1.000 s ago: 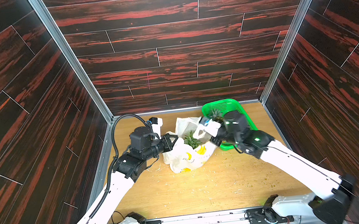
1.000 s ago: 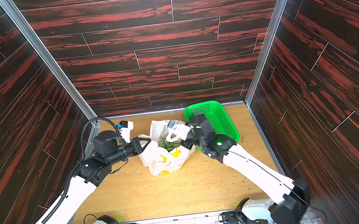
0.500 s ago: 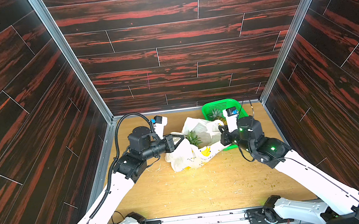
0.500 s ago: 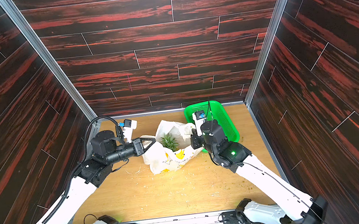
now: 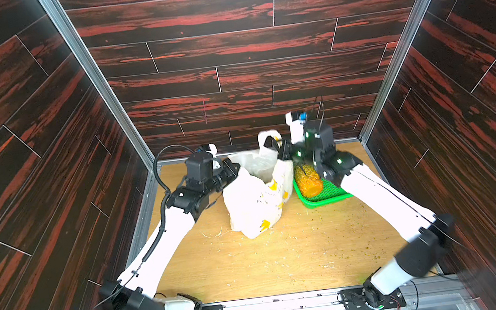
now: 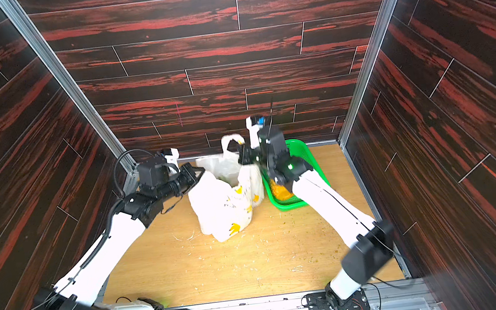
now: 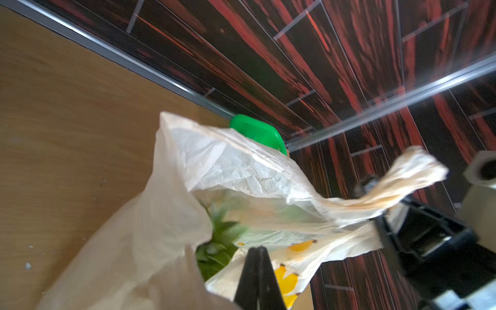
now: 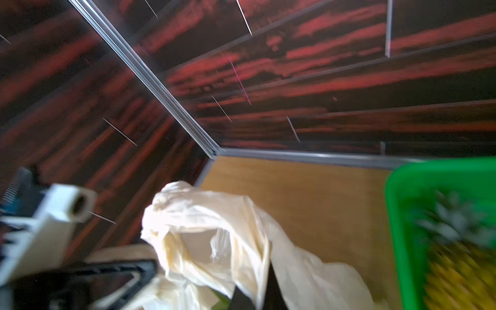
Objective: Place the pineapple into a plastic bag & tie a knot
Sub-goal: Adjust the plastic bag at the center of the board.
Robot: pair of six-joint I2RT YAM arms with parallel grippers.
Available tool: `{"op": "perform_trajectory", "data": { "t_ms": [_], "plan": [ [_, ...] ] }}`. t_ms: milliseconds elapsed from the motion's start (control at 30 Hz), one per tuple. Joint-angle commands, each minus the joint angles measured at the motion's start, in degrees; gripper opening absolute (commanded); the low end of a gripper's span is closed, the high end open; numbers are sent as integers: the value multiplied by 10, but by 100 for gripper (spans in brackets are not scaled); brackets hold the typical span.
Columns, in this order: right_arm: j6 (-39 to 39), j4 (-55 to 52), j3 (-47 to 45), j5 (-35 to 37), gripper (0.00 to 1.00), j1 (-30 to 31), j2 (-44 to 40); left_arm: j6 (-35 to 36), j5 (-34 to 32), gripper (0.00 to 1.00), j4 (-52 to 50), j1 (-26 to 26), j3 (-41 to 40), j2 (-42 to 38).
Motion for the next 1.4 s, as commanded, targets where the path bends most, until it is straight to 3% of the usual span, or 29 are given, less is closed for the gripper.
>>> {"op": "perform_trajectory", "data": {
  "t_ms": [0,200,367,500,733,867,1067,1133,1200,1367],
  "plan": [
    [49,99,77,-108,0,-32,27,-2,-31,0,17,22,63,-4],
    [19,108,210,-140,0,-42,79,82,-13,0,-23,40,181,25],
    [3,110,202,-145,0,-43,66,125,-15,0,-11,42,196,14],
    [-1,115,95,-134,0,-43,14,122,34,0,7,42,144,-5],
    [9,114,-172,-120,0,-45,-102,126,133,0,24,33,-39,-64],
    [8,62,-237,-122,0,-45,-145,138,184,0,23,18,-96,-83],
    [-27,-65,-235,-41,19,-47,-198,146,284,0,21,-12,-118,-83],
    [-41,-104,-216,-25,31,-47,-206,160,293,0,17,-21,-118,-85],
    [-63,-152,-180,-28,43,-47,-203,174,285,0,10,-25,-117,-89],
    [-147,-226,-78,-88,59,-47,-194,225,193,0,-42,-25,-94,-100]
  ]
}}
